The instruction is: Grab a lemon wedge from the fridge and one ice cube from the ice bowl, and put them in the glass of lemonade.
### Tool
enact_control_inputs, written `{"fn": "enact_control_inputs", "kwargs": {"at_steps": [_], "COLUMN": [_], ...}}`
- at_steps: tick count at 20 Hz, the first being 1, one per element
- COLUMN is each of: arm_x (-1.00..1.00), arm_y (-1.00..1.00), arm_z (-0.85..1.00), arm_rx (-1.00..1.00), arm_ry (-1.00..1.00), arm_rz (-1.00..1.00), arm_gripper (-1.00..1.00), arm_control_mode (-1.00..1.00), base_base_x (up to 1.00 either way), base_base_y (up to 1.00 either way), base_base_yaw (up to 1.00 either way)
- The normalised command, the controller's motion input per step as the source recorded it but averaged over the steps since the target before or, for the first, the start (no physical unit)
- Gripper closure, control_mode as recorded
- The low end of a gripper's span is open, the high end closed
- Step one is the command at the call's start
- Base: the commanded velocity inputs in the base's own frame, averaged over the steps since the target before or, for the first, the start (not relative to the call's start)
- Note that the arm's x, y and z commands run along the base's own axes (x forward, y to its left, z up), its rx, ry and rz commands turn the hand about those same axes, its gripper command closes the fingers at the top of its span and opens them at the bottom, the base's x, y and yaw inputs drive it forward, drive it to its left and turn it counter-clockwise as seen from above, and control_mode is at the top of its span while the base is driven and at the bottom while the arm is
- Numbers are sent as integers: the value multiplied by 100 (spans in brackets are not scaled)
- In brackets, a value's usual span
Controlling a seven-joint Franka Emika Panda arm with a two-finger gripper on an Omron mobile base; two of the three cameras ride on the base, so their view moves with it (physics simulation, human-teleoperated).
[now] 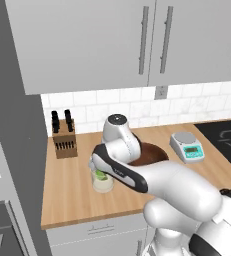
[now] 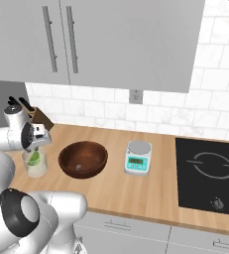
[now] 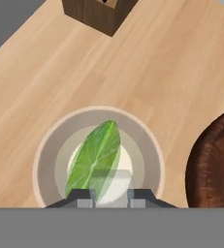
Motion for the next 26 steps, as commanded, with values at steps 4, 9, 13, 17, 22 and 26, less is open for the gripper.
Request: {"fn": "enact_control_inputs", "kwargs": {"at_steps": [4, 9, 13, 17, 22, 26], "arm_x": [4, 0, 0, 0, 0, 0], "arm_y": [0, 0, 0, 0, 0, 0], "arm_z": [-17, 0, 0, 0, 0, 1], "arm_rx": [0, 0, 0, 0, 0, 0], "arm_ry": [0, 0, 0, 0, 0, 0], "arm_rz": [0, 0, 0, 0, 0, 0], "arm_gripper": [100, -100, -100, -100, -100, -100], "arm_control_mode": [-100, -100, -100, -100, -100, -100], "base_base_x": [0, 0, 0, 0, 0, 0], "base_base_y": [0, 0, 0, 0, 0, 0], "base_base_yaw": [0, 0, 0, 0, 0, 0]}}
